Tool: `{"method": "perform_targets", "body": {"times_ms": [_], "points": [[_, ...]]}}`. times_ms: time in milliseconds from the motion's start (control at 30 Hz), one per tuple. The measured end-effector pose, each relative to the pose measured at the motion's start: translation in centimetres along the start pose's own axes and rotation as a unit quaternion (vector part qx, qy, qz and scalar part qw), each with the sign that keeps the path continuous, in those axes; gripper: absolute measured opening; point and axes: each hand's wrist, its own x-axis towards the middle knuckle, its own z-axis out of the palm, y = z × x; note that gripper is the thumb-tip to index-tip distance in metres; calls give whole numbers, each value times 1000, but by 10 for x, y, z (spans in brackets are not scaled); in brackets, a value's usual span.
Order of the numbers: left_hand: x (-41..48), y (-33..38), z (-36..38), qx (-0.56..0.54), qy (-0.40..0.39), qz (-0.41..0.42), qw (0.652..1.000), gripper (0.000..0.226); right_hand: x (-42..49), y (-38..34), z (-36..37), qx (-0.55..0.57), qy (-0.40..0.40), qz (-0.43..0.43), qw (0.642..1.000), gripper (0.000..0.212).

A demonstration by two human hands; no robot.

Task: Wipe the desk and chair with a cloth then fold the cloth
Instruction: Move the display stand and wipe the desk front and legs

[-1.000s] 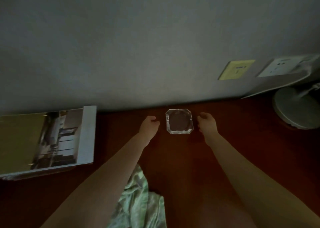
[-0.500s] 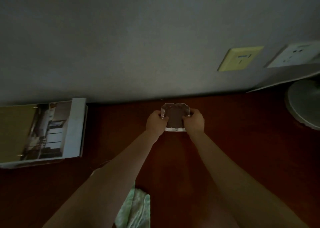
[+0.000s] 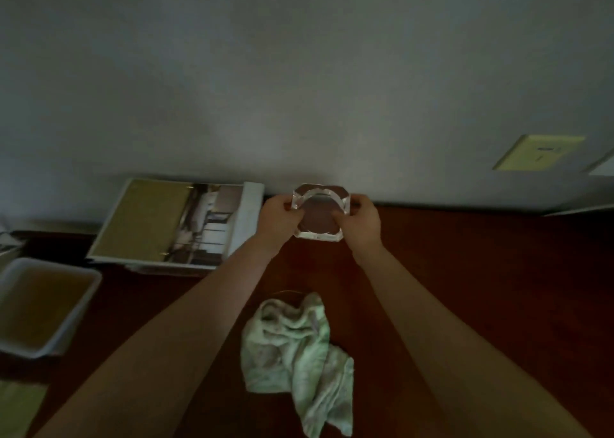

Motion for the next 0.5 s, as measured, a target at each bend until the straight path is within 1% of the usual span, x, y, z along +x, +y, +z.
{"method": "perform_targets", "body": {"times_ms": [100, 200, 300, 400, 500], "points": [[-1, -20, -70, 11, 48, -18, 999, 13, -26, -27, 59, 27, -59, 7, 998, 39], [-1, -42, -127, 29, 63, -22, 997, 14, -45, -49, 109, 61, -133, 21, 989, 36], [5, -66, -167, 28, 75, -54, 995, 13, -58, -67, 151, 45, -180, 44, 982, 43], [16, -85, -181, 32, 28, -62, 997, 19, -59, -66, 177, 30, -185, 63, 980, 25], [26, -100, -184, 34, -13, -45, 998, 24, -56, -55, 193, 1, -175, 82, 981, 19]]}}
